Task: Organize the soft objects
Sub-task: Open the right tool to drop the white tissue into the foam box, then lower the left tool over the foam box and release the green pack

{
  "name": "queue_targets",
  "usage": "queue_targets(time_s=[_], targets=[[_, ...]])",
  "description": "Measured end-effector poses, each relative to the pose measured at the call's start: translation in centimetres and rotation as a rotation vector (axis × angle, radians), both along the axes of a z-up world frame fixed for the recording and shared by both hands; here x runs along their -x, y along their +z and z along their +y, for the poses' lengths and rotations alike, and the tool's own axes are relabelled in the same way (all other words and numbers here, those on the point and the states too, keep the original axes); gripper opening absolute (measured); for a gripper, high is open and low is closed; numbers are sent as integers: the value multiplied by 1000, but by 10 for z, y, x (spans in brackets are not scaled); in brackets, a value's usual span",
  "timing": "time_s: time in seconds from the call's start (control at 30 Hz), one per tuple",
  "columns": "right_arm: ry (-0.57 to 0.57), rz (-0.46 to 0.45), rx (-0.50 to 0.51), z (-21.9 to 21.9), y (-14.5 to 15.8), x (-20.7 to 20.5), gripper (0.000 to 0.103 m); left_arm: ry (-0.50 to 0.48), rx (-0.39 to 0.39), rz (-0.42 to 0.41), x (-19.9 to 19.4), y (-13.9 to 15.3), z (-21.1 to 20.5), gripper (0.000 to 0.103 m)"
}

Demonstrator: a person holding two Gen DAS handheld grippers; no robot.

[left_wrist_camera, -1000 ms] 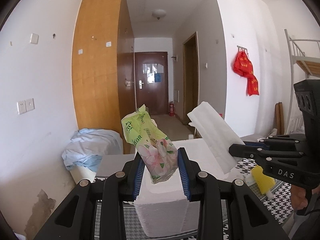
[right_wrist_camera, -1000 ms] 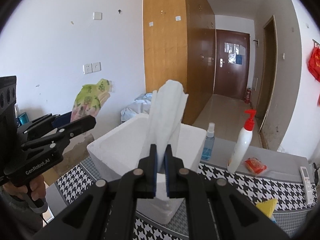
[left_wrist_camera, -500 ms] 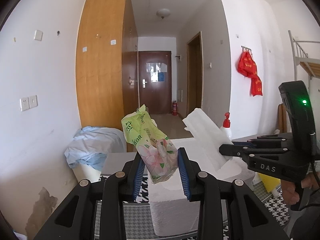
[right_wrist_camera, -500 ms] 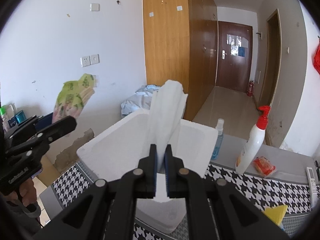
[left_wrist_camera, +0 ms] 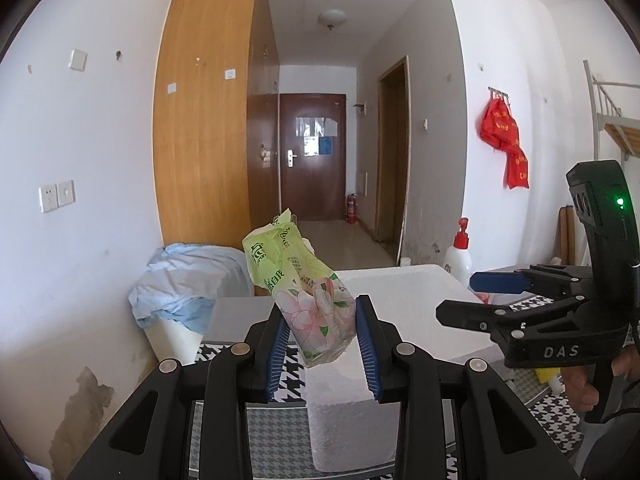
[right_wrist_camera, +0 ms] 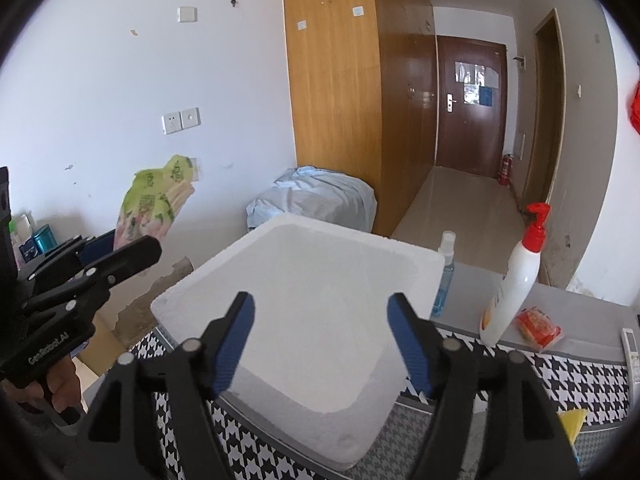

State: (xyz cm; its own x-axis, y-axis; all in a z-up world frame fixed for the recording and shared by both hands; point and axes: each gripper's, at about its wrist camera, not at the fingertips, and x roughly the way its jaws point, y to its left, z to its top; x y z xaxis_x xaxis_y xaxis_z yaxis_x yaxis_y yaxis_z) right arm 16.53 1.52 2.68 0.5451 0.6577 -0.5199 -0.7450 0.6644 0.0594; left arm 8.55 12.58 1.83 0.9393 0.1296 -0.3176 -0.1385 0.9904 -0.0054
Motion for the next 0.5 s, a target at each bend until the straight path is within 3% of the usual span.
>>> queue_targets(time_s=[0.5], targets=[[-23, -38, -4, -16, 5, 11, 80, -62, 6, 19, -19, 1, -5, 35]])
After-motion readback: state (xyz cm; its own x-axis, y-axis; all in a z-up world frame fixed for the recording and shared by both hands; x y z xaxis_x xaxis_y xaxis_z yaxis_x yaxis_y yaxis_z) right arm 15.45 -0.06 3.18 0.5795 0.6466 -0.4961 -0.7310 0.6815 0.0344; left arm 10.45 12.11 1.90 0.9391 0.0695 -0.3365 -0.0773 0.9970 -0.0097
